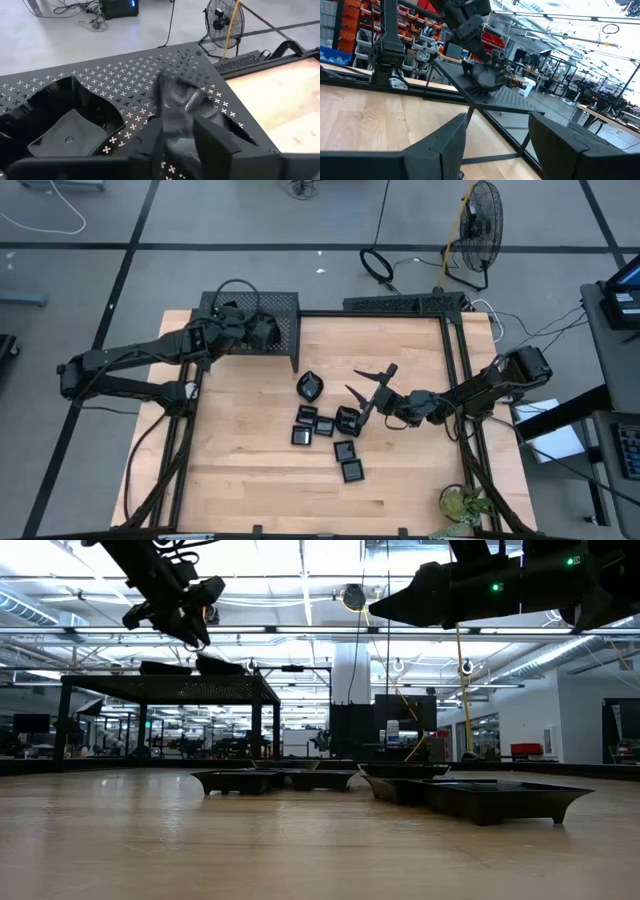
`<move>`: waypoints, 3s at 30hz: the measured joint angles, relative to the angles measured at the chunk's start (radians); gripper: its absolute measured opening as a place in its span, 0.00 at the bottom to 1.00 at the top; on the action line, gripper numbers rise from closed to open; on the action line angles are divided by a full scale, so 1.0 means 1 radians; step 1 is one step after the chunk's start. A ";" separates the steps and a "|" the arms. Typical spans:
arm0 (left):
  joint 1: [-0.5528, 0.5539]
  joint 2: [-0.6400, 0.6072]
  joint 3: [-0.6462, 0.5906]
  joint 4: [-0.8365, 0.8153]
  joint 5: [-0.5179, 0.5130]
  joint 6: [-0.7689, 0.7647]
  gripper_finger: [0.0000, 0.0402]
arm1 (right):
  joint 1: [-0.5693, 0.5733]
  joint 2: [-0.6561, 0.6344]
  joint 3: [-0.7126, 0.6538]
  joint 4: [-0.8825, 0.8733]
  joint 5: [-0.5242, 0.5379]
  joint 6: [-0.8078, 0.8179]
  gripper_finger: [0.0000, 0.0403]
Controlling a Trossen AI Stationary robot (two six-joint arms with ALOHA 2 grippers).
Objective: Pick & Place Mini shaped plates
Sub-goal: Stack the leaf shaped plate on top of the leaf shaped plate on the shelf
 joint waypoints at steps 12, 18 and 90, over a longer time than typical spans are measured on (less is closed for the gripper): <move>-0.034 -0.005 0.000 0.048 0.001 0.128 0.56 | 0.000 0.000 0.000 -0.010 0.000 0.007 0.50; -0.079 -0.057 0.000 0.073 0.002 0.208 0.57 | 0.002 0.000 0.000 -0.018 0.000 0.017 0.49; -0.522 -0.370 -0.300 0.396 -0.009 0.493 0.57 | -0.045 0.073 0.147 -1.130 -0.584 0.988 0.02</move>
